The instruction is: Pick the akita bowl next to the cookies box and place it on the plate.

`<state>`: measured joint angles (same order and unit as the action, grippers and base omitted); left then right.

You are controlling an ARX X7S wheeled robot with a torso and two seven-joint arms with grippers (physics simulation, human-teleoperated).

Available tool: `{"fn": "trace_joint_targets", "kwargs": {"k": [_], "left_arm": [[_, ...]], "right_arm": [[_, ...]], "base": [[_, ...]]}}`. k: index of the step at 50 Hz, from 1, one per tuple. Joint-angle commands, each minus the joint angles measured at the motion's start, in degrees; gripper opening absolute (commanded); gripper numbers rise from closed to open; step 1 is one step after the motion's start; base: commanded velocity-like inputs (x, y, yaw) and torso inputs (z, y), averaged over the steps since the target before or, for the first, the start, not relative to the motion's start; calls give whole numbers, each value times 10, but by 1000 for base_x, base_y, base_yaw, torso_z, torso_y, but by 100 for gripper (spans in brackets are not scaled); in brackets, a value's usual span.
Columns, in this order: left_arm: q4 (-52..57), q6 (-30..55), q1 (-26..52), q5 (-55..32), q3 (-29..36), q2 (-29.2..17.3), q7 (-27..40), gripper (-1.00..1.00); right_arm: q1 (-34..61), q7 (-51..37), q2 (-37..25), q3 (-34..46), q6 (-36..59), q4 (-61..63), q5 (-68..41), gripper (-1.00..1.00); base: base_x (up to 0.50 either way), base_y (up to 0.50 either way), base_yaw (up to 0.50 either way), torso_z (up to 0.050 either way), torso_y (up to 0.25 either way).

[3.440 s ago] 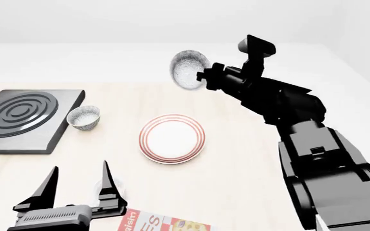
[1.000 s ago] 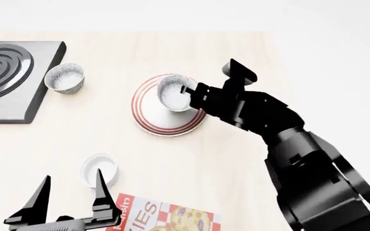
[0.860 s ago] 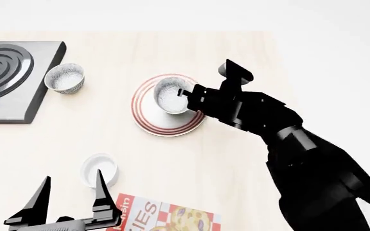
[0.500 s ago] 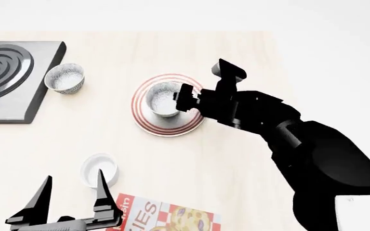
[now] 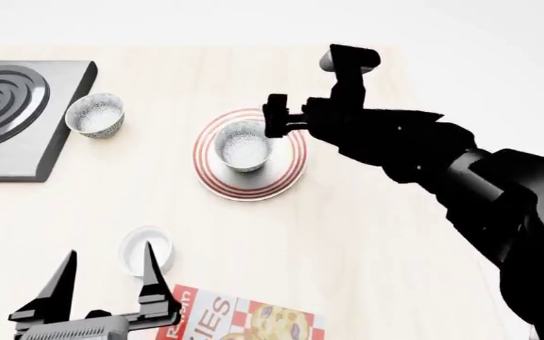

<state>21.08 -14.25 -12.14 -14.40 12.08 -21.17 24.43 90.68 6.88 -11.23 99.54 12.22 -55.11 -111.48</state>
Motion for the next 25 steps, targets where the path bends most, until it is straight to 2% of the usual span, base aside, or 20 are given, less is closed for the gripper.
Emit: {"fn": "trace_joint_targets", "kwargs": {"k": [1,4,6,7,10,14,16,17,22,25], "left_arm": [[4,24,23,11,-11,7,-9,100],[9,32,32,8,-14,4,-7,100],[15,35,38,0,-17,3,-7,100],[24,33,40,-10,-19,1,-10,100],[30,22,39,-6,-17,-1,-15,100],[44,-2,39,-32,-32,-5,-21,100],[51,-23,37,-37,-43,-6,-22,100],[61,-34,37,-57,-56,-9,-22,100],[92,-66,29,-126,-97,-24,-24,100],[101,-97,18,-149,-119,-27,-29,100]], "right_arm": [[22,-268,-261,10,-182,550,221,100],[7,-351,-333,26,-214,681,311,100],[-14,-353,-377,28,-251,747,349,100],[-24,-430,-414,31,-259,803,418,100],[-38,-521,-467,33,-268,881,512,100],[-55,-690,-509,50,-184,967,687,100],[-68,-720,-517,62,-166,993,737,100],[-78,-762,-530,68,-141,1025,781,100],[-103,-848,-590,85,-103,1115,869,100],[-113,-915,-630,137,-73,1151,976,100]], "base": [[0,0,0,0,0],[0,0,0,0,0],[0,0,0,0,0],[0,0,0,0,0],[0,0,0,0,0],[0,0,0,0,0],[0,0,0,0,0],[0,0,0,0,0],[0,0,0,0,0],[0,0,0,0,0]]}}
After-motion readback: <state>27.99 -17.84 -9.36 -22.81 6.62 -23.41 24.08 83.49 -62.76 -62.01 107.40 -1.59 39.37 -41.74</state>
